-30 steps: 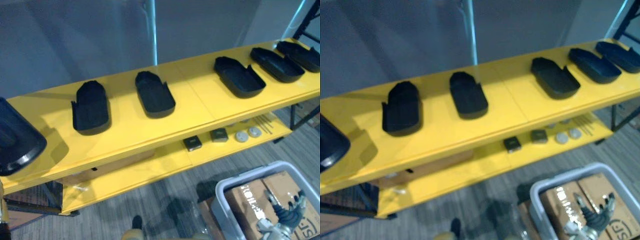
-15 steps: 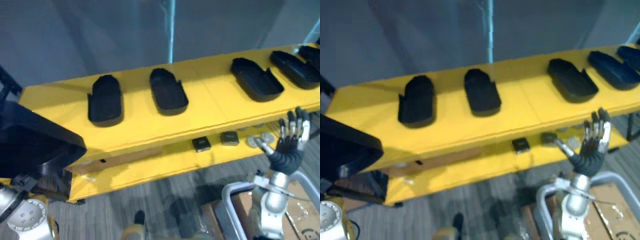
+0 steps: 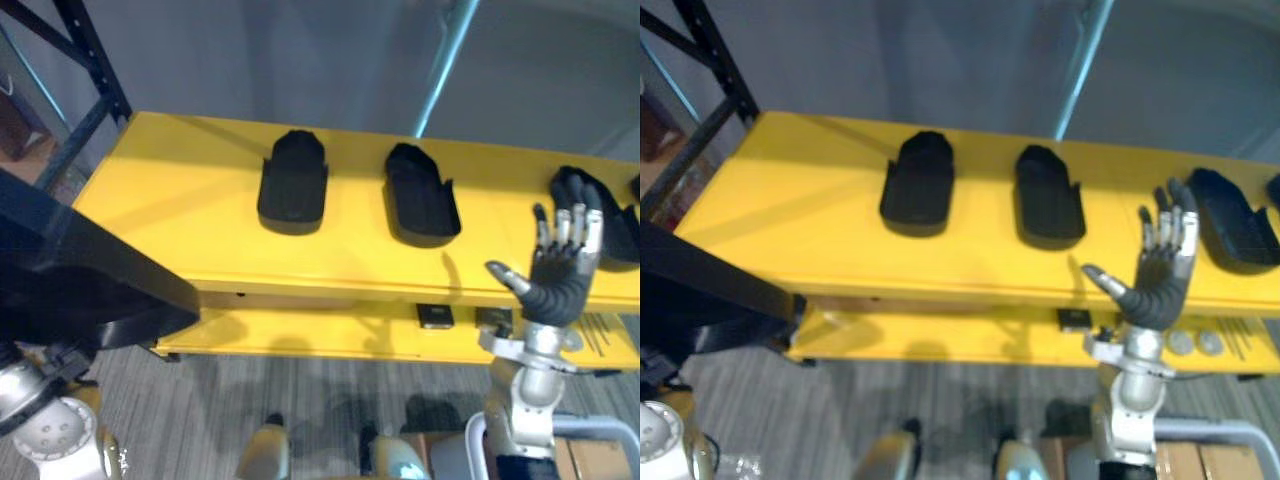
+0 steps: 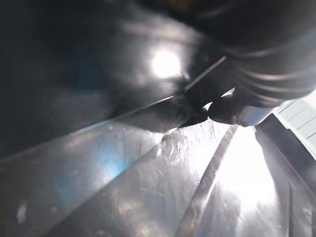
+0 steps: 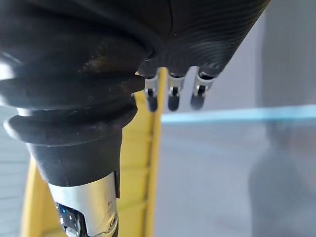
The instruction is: Walk over and take plastic housings, then place them on the shelf
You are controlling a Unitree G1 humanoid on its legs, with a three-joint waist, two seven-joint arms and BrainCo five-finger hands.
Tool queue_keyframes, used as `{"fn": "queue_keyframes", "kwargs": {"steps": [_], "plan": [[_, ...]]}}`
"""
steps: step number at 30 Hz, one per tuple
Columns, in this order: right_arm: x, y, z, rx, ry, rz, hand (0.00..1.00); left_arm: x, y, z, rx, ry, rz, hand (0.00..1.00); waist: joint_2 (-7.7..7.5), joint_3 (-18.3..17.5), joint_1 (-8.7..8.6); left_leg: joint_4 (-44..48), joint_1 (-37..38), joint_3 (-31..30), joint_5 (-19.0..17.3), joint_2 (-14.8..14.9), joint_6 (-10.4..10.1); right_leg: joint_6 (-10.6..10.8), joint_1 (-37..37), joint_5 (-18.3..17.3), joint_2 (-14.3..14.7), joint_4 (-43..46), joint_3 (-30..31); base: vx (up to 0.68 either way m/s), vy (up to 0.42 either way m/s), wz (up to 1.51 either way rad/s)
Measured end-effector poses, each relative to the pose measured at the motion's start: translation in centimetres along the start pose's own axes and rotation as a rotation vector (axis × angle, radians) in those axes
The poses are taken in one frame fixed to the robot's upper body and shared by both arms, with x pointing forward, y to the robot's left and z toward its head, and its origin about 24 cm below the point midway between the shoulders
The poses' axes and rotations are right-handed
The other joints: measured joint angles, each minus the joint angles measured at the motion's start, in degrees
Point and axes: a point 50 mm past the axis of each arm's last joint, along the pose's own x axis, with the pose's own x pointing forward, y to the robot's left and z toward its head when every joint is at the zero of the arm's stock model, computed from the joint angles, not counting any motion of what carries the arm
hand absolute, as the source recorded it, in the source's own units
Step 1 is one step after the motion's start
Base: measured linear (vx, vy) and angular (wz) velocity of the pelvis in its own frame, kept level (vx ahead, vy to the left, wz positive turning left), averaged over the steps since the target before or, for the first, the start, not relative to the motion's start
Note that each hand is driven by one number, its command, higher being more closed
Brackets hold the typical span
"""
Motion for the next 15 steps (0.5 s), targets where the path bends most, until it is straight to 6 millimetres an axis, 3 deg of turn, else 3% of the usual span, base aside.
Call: {"fn": "queue_keyframes", "kwargs": {"steps": [1,3,6,10,15], "plan": [[0.2,0.3,0.0,0.014,-0.006,0.006,0.00,-0.5,-0.4,-0.1,-0.023,0.019,0.020,1.00,1.75,-0.12,-0.03,-2.86,-0.01,-0.62,1.96,1.27,-1.11,-0.20,0.23,1.47,0.86,-1.99,-1.74,0.15,-0.157,0.38],[0.3,0.2,0.0,0.009,-0.012,0.000,0.00,-0.6,-1.4,-0.1,-0.069,0.023,0.017,1.00,2.81,-0.38,-0.71,-7.16,0.03,1.26,5.47,2.28,-1.77,-0.61,0.54,2.42,1.26,-3.34,-3.88,0.16,-0.133,0.57],[0.3,-0.1,0.0,0.000,-0.013,-0.048,0.00,-0.3,-3.3,0.1,-0.120,-0.011,-0.022,1.00,2.76,-0.21,-1.61,-12.37,2.82,3.93,8.22,3.26,-1.42,-0.71,2.72,2.36,1.67,-4.39,-6.36,0.13,-0.070,0.44],[-0.3,-0.1,-0.1,-0.036,0.002,-0.097,0.00,-0.3,-3.6,-0.2,-0.114,0.019,-0.037,1.00,2.80,-0.20,-1.73,-13.99,5.78,6.37,8.35,2.84,-1.35,-0.94,4.14,1.81,0.68,-4.49,-5.24,0.06,0.020,-0.16],[-2.4,-1.8,0.1,-0.266,0.041,-0.286,0.00,-0.4,-3.2,-2.3,0.107,0.112,-0.083,1.00,2.95,-0.24,-2.75,-16.81,8.68,9.31,9.03,2.22,0.00,-0.39,4.34,1.01,-0.07,-3.85,-3.27,-0.04,0.046,-0.22]]}}
